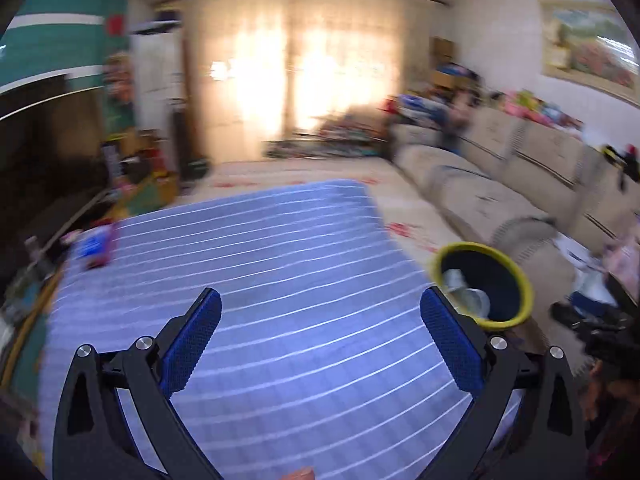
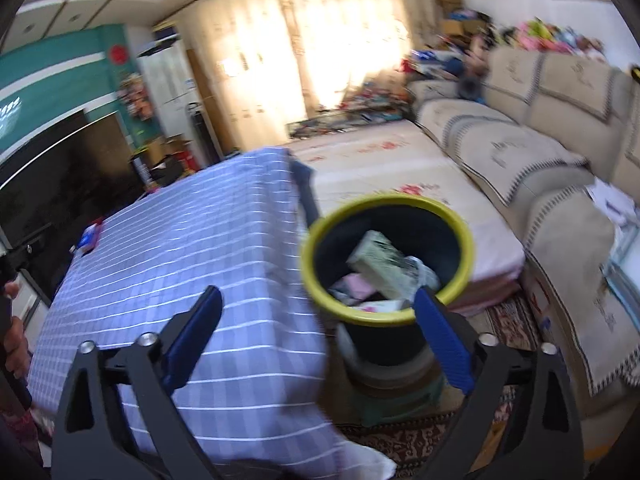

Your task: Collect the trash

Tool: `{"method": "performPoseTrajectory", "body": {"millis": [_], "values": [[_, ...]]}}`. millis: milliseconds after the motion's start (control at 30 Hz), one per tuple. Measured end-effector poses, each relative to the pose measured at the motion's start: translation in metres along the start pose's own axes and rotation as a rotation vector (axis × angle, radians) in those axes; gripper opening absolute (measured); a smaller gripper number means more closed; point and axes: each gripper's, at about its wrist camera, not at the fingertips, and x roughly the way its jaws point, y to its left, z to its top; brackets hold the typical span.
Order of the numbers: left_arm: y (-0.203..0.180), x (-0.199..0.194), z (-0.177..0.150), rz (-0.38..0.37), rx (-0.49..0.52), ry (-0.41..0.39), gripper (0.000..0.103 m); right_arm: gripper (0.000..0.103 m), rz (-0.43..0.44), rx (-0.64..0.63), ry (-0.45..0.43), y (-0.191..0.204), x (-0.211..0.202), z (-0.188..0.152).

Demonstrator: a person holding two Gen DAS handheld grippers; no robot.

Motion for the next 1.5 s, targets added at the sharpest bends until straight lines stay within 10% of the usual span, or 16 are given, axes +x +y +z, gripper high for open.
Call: {"method": "performPoseTrajectory", "body": {"millis": [200, 633, 1500], "values": [[0.063, -0.073, -0.028, 0.171, -0.097, -0.057, 0.098, 0.096, 0.005, -0.075, -0.057, 0.047, -0.030, 0.009], [0.084, -0.173, -0.059, 0.156, -0.151, -0.140, 0.098, 0.096, -0.052, -0.163, -0.156, 0.086, -0.093, 0.008], [0.078, -0.176, -0.066, 0.168, -0.172, -0.117, 0.098, 0.096, -0.013, -0.142, -0.147, 0.084, -0.094, -0.002]]}}
